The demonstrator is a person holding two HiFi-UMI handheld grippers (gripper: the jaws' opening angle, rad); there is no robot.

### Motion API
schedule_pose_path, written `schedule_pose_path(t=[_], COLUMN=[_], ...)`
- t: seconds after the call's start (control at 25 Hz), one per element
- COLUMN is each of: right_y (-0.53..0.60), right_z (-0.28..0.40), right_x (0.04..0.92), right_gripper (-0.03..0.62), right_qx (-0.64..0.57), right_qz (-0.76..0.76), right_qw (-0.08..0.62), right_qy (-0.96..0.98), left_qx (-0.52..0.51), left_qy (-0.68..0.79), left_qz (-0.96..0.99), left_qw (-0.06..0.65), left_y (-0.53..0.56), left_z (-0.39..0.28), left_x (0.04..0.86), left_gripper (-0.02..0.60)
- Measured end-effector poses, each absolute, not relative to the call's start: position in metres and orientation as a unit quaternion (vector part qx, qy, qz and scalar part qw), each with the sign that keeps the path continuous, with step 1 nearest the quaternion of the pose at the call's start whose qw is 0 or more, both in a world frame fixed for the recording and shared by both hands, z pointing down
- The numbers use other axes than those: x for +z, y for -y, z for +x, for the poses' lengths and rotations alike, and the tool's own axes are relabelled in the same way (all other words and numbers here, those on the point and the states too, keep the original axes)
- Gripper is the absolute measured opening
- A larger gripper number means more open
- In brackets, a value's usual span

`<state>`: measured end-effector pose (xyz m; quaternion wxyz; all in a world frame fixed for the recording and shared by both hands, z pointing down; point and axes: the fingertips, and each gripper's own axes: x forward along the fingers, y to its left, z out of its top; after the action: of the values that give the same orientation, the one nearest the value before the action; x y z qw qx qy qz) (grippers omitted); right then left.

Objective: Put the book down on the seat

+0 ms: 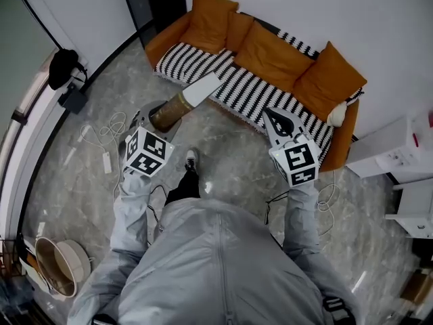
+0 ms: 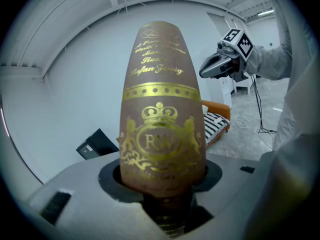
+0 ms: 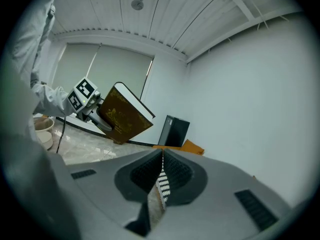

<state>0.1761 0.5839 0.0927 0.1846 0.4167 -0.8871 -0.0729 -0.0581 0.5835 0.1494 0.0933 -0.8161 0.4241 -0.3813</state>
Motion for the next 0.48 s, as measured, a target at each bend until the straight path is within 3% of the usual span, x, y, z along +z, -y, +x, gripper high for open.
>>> schedule_pose_path(t=[0.48], right_y=[-0.49], right_z=[0.159], right_x=[0.094], right_gripper=[0.029], right_qx=[-0.072], right_qz=[0.431], right_qw=[0.187], right_qy=[0.88], left_qx=[-0.367], left_qy=[-0.416], left_qz=[-0.826], left_qw=[0.101], left_y=[-0.481], left_z=[-0.072], left_x=[0.153], left_gripper=[0.242])
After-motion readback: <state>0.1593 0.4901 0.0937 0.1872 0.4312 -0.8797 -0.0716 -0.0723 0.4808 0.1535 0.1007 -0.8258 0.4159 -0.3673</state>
